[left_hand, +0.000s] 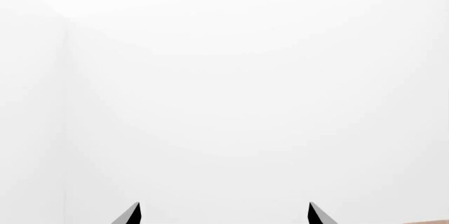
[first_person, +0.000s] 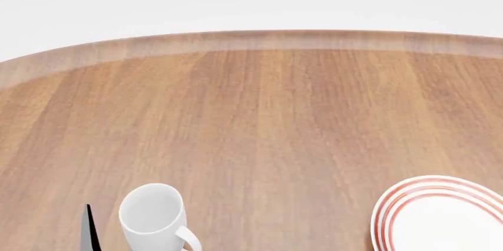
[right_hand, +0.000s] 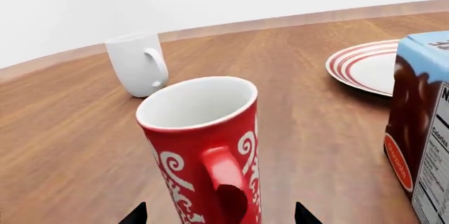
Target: Pick up the red mug and put it on the plate
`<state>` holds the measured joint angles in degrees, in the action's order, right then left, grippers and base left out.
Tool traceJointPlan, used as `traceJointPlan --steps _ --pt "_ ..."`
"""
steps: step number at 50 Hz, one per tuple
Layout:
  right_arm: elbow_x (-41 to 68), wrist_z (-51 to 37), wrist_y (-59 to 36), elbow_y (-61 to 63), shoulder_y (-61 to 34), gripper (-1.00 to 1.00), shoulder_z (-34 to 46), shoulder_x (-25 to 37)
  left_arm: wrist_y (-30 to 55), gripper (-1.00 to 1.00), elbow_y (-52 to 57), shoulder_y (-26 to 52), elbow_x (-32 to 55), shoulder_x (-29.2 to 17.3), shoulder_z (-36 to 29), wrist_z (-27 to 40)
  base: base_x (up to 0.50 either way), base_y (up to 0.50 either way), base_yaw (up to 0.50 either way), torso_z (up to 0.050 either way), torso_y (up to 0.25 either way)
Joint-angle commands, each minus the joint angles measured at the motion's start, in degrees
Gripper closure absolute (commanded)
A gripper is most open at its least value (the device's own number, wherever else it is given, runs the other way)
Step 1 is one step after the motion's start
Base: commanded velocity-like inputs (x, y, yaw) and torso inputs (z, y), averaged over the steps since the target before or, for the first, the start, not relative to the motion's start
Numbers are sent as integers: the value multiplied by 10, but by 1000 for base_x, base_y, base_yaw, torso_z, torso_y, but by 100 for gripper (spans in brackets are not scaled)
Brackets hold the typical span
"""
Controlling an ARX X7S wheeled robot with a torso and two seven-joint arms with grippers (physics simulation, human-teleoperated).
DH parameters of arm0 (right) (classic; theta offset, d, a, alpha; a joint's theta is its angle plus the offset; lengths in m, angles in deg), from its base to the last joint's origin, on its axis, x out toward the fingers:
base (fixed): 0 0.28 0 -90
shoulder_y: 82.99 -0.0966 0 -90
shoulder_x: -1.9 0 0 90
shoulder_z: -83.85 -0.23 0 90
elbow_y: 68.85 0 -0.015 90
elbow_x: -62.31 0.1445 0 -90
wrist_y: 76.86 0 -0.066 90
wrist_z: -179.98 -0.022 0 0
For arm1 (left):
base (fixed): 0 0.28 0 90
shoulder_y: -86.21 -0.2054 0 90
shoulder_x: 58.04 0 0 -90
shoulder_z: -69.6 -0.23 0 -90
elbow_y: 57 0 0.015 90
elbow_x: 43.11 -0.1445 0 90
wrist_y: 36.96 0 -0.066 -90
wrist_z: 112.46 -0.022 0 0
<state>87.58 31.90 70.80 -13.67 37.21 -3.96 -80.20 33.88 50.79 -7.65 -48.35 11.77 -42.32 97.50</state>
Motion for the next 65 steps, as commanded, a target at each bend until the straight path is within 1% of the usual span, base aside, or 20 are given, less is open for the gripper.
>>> traceJointPlan --steps 1,7,10,24,28,29,54,56,59,65 --pt "-8 -2 -11 31 17 -100 -12 -3 1 -100 3 -1 0 -1 -1 2 0 0 0 0 0" --pt "-12 -9 -18 49 20 -100 -16 1 2 -100 4 -2 0 -3 -2 3 0 0 0 0 0" --pt "-9 -1 -10 30 7 -100 -18 0 2 -100 4 -2 -1 -3 -2 4 0 0 0 0 0" --pt "-17 -7 -13 46 21 -100 -25 -3 1 -100 5 -3 -1 -5 -5 6 0 0 0 0 0" --pt "-12 2 -6 24 10 -100 -28 -5 1 -100 6 -3 -1 -6 -5 7 0 0 0 0 0" --pt "-15 1 -4 22 10 100 -30 -6 1 -100 6 -3 -2 -6 -5 7 0 0 0 0 0" --pt "-20 -10 -21 52 26 100 -38 -6 2 -100 14 -7 -3 -10 -8 12 0 0 0 0 0" --pt "-25 -26 -31 80 37 100 -41 -7 3 -100 16 -9 -3 -11 -8 13 0 0 0 0 0" --pt "-27 -63 -66 155 59 100 -46 -5 0 -100 17 -11 -3 -13 -8 13 0 0 0 0 0" --pt "-59 -139 -143 360 121 100 -51 2 3 -100 28 -18 -4 -16 -8 15 0 0 0 0 0"
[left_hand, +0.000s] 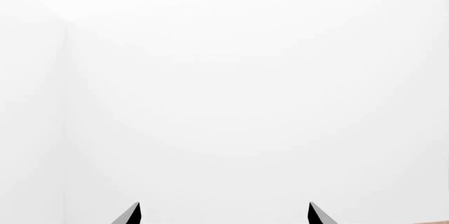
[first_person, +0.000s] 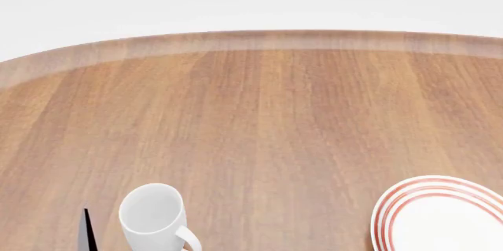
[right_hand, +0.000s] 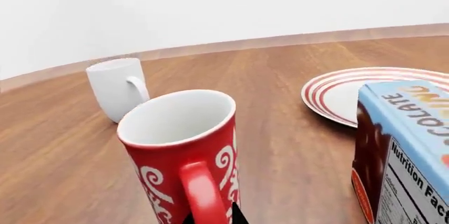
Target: Pick up the red mug and put it on the plate
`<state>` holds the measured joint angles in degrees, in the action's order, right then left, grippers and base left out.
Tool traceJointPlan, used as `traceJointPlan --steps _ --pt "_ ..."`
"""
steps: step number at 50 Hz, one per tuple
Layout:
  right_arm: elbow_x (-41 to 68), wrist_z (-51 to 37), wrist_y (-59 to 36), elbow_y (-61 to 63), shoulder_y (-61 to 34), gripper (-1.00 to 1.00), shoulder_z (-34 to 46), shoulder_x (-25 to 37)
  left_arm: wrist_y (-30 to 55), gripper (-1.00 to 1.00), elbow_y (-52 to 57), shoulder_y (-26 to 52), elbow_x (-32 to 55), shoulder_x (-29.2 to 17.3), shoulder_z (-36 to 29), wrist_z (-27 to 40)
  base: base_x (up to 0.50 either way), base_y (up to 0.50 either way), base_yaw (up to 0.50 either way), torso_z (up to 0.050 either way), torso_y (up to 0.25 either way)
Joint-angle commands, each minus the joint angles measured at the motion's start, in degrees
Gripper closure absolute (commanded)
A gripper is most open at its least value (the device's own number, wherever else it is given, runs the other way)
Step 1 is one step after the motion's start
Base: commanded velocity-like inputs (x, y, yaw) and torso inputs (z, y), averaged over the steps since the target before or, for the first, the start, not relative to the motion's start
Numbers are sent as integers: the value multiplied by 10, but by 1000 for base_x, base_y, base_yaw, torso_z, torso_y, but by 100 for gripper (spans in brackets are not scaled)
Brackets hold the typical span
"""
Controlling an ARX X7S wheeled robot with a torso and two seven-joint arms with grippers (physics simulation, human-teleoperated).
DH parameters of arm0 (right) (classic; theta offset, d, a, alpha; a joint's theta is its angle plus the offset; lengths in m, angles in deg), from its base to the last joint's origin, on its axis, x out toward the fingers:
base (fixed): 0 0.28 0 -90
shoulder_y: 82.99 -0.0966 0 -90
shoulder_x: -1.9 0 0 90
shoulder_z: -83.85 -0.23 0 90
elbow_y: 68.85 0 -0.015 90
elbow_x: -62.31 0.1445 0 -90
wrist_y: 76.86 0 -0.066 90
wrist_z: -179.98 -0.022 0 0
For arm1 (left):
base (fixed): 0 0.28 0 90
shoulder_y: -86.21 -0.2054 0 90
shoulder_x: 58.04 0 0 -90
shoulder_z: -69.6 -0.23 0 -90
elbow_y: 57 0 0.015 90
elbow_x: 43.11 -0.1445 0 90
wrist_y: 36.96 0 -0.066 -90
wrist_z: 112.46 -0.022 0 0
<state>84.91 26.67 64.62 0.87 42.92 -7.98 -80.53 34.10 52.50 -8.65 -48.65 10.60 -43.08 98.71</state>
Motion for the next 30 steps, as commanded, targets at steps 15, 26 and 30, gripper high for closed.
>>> traceJointPlan --steps 15,26,30 --pt "-52 -55 -294 487 91 100 -85 -74 0 -100 26 -19 -3 -10 0 7 0 0 0 0 1" --pt "-57 -148 -495 687 77 100 -91 -59 -1 -100 32 -23 -4 -13 -1 10 0 0 0 0 0" --pt "-53 -184 -556 723 56 100 -91 -42 -1 -100 37 -27 -5 -15 -1 11 0 0 0 0 0"
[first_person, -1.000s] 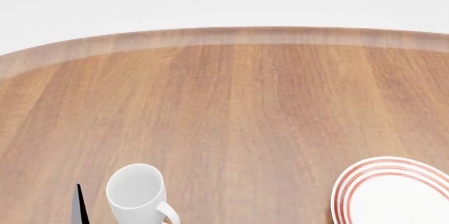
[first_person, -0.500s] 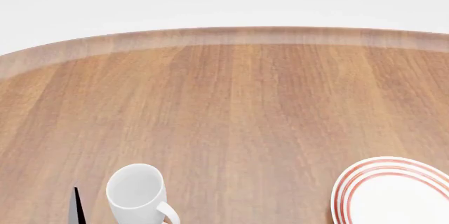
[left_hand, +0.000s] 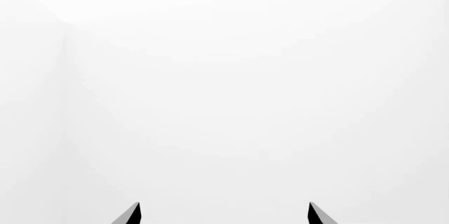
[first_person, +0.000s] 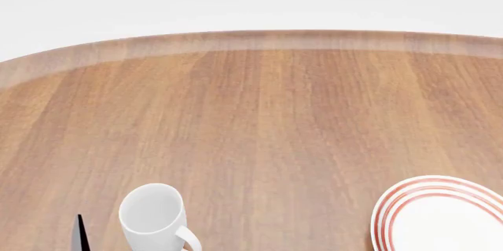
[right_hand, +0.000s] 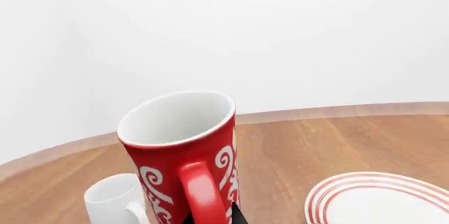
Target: Pick up the red mug and put it on the plate
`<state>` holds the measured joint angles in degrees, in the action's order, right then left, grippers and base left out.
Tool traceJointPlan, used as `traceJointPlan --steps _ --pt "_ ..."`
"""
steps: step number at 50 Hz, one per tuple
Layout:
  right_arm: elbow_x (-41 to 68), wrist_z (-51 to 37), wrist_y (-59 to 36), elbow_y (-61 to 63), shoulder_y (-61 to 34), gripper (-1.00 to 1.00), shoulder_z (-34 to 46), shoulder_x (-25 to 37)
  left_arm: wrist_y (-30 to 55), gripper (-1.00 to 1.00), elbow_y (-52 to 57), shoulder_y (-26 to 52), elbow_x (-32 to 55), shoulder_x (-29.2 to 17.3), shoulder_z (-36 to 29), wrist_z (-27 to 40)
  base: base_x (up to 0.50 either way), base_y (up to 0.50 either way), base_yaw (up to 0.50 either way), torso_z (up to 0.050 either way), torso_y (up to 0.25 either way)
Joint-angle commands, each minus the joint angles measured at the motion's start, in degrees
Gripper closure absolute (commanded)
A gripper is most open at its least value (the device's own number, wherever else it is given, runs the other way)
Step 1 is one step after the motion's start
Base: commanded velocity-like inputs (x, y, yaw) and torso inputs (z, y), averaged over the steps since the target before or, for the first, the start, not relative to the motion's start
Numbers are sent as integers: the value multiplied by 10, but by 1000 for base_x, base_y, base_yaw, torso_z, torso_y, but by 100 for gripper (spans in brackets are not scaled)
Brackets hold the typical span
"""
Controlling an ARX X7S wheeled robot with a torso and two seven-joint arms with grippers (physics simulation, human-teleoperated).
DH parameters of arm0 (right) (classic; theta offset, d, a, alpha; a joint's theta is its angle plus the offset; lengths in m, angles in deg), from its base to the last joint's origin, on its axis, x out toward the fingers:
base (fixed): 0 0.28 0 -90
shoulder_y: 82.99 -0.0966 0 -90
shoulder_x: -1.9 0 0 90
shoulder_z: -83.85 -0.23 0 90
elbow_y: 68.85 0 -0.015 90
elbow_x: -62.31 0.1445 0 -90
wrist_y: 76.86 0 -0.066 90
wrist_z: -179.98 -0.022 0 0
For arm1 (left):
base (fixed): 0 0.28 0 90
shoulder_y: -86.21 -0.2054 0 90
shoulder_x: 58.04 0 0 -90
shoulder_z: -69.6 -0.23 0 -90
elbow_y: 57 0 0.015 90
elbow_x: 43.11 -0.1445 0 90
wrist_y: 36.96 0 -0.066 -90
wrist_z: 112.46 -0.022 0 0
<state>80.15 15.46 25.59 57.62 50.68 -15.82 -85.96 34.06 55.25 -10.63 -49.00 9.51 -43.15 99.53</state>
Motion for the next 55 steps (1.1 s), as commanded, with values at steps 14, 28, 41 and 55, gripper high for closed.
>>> traceJointPlan --steps 14,28,41,55 --pt "127 -244 -409 234 -155 100 -43 132 -2 -100 18 -14 -4 -7 -1 7 0 0 0 0 0" --pt "287 -428 -490 230 -277 100 -31 288 -6 -100 21 -18 -5 -11 0 11 0 0 0 0 0" --pt "348 -499 -552 205 -375 100 -11 334 -5 -100 27 -22 -7 -13 -2 13 0 0 0 0 1" --pt "348 -537 -581 174 -435 100 6 341 -6 -100 31 -27 -7 -16 -1 16 0 0 0 0 0"
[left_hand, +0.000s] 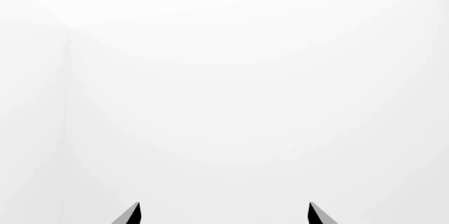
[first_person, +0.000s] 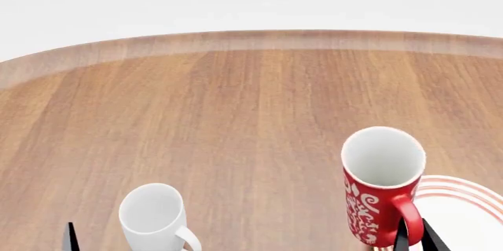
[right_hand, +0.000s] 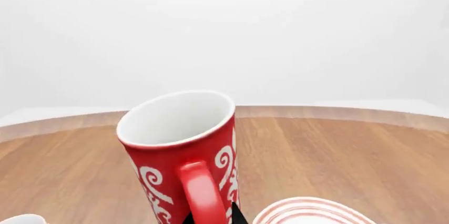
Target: Pick up the red mug and put it on the plate
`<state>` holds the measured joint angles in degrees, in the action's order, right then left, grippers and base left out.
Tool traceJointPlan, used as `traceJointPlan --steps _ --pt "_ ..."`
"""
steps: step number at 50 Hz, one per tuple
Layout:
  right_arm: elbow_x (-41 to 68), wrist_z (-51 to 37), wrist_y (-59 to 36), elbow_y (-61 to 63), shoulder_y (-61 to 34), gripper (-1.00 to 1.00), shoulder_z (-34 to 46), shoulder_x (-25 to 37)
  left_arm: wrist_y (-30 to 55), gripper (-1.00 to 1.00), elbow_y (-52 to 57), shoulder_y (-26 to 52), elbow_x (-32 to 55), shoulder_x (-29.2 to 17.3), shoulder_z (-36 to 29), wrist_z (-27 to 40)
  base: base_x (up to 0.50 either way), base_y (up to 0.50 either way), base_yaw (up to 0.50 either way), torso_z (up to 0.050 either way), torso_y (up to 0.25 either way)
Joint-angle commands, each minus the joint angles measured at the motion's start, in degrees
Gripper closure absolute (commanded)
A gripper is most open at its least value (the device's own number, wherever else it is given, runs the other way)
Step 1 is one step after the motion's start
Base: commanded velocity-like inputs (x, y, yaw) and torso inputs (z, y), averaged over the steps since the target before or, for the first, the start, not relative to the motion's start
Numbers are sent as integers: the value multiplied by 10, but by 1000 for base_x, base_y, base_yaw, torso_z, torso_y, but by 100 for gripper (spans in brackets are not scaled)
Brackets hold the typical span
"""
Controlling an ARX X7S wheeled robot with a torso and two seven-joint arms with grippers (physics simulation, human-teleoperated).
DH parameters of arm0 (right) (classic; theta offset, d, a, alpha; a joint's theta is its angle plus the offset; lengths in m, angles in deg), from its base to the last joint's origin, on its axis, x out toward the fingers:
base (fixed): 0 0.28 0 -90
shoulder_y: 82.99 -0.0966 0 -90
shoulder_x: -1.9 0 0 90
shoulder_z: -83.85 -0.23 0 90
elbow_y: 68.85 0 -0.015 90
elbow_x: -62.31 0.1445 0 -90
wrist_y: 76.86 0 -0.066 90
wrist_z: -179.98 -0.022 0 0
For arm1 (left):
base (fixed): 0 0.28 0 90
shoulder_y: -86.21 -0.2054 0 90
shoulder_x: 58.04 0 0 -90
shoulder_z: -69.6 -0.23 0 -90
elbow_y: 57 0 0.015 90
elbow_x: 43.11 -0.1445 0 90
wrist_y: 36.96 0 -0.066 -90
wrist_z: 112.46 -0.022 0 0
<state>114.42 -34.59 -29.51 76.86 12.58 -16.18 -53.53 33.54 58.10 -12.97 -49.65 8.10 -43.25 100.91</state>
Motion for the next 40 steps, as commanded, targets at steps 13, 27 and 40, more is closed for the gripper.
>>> traceJointPlan --steps 13,27,40 --pt "-9 -33 -20 -31 -65 100 16 17 -1 -100 4 -3 -1 -3 -2 4 0 0 0 0 0" --pt "-81 125 50 -178 -143 100 58 69 -5 -100 9 -11 -6 -6 -2 9 0 0 0 0 1" --pt "68 165 -4 -203 -210 100 2 124 4 -100 9 -6 -10 -2 -6 9 0 0 0 0 0"
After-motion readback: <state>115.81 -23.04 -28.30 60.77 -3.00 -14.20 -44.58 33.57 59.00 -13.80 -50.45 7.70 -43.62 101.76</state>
